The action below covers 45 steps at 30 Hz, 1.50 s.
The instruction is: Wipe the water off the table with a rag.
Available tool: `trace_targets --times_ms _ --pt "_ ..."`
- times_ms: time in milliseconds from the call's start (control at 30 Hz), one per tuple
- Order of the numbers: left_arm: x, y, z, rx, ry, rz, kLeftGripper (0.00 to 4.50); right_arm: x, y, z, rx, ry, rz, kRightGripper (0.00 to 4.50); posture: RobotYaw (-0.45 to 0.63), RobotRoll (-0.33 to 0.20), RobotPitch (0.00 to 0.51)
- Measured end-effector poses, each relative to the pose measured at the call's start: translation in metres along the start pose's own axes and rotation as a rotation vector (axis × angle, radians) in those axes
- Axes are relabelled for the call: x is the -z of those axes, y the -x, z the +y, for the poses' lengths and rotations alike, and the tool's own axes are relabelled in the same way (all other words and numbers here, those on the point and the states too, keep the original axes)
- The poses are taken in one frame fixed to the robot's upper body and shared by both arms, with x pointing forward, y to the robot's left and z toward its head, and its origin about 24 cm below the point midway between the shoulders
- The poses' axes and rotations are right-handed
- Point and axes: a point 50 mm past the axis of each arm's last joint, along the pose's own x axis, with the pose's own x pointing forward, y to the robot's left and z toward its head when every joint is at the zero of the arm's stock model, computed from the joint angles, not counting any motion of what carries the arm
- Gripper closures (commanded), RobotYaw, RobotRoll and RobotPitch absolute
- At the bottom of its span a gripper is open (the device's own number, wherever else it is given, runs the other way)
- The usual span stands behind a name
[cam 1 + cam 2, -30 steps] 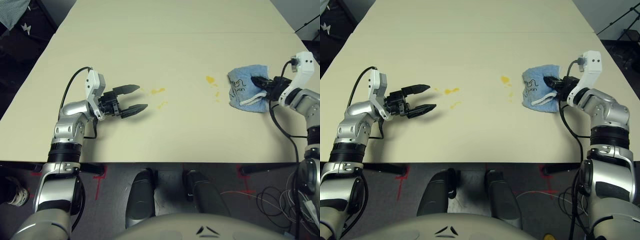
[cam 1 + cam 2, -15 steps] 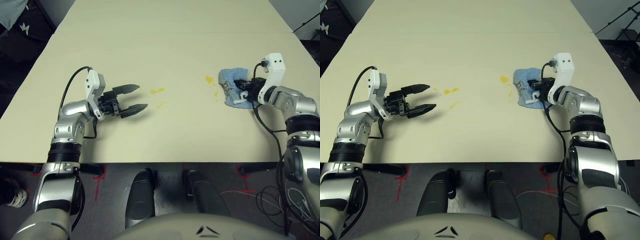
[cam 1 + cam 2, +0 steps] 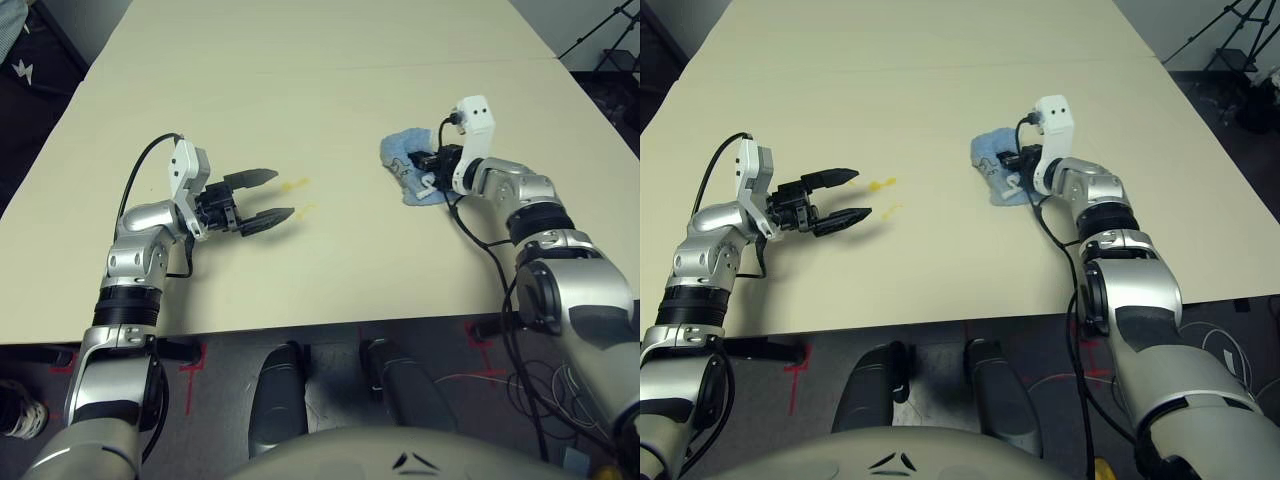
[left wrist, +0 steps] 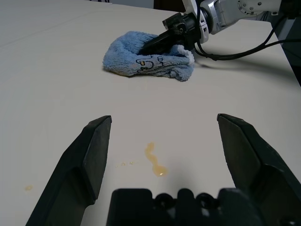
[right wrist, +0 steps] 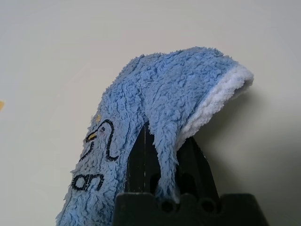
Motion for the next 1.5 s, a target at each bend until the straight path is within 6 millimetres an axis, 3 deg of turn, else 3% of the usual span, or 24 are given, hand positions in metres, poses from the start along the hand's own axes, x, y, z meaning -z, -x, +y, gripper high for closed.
trace_targets --times_ms 267,533,900,1167,1400,1500 --pt "0.0 0.001 0.001 -0.008 -0.002 0.004 0.0 0.001 -0.02 0.026 -0.062 0.003 0.003 4.5 0.17 0.0 0.189" --pt "0.0 0.002 0.001 -0.012 -0.002 0.008 0.0 0.0 -0.011 0.014 -0.039 0.008 0.011 4.5 0.16 0.0 0.193" --pt "0.003 0.004 0.004 -0.027 0.001 0.013 0.0 0.003 0.034 -0.036 0.079 0.02 0.035 4.5 0.13 0.0 0.195" --pt "0.005 0.005 0.007 -0.033 0.006 0.013 0.0 0.004 0.085 -0.075 0.202 0.049 0.072 4.5 0.12 0.0 0.195" --pt "0.0 0.003 0.009 -0.024 -0.018 0.006 0.0 0.001 0.119 -0.096 0.289 0.06 0.105 4.5 0.12 0.0 0.193" --pt "0.002 0.004 0.009 -0.024 -0.012 0.013 0.0 -0.003 0.123 -0.097 0.287 0.056 0.096 4.5 0.12 0.0 0.193"
